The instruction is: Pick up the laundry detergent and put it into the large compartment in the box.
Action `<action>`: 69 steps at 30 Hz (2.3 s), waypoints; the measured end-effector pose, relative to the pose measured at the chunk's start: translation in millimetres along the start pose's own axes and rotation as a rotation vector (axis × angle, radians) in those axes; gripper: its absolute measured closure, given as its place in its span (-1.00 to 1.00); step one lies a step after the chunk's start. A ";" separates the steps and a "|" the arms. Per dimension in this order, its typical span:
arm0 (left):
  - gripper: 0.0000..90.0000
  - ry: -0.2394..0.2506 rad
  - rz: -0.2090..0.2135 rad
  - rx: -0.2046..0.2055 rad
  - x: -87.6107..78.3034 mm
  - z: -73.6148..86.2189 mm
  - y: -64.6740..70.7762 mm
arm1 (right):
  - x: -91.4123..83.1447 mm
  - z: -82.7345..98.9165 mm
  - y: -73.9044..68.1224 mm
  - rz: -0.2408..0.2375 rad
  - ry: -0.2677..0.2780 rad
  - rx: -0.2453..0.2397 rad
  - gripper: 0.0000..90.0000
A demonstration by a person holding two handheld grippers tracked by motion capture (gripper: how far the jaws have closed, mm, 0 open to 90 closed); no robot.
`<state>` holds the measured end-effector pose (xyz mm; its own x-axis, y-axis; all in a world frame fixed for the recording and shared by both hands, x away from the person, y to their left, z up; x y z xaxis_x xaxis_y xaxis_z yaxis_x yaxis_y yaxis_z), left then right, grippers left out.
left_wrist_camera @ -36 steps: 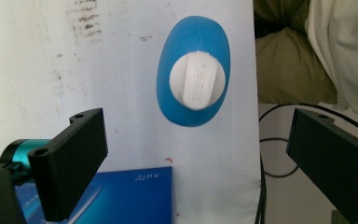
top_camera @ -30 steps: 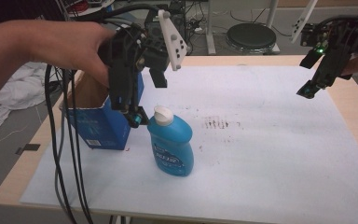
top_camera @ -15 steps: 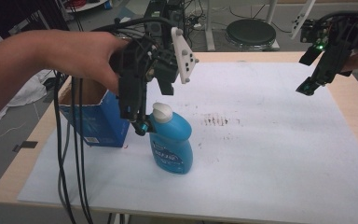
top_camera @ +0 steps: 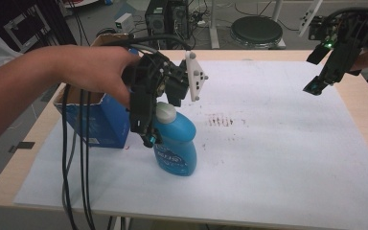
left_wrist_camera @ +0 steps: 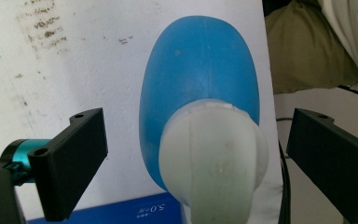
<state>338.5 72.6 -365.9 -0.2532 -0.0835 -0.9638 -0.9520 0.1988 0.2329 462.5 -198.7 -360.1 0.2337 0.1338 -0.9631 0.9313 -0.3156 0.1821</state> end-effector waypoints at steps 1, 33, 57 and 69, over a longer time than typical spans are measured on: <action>-0.88 -0.001 0.002 -0.001 0.8 -0.2 -0.2 | 0.0 0.0 0.1 0.001 0.001 0.000 -0.95; -0.46 0.006 0.022 0.029 9.6 1.6 -3.5 | 1.7 -2.1 1.3 -0.003 0.005 -0.002 -0.95; -0.17 0.003 0.022 0.045 11.0 1.1 -1.7 | 1.3 -3.4 1.2 -0.009 0.012 0.001 -0.95; -0.15 0.002 0.012 0.051 9.7 0.4 1.6 | 0.9 -3.9 1.1 -0.009 0.014 0.000 -0.95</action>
<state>334.6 72.5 -374.9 -0.2647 -0.0823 -0.9608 -0.9389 0.2493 0.2373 464.8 -195.2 -360.0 0.2296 0.1495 -0.9617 0.9333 -0.3141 0.1740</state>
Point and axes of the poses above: each handheld gripper's, and its own axes: x roughly forward along the jaws, z roughly out of its underside, y roughly to its right, the point moved 9 cm from there along x, roughly forward along the jaws, and after that the axes turned 9 degrees about z, right-handed, at the moved point
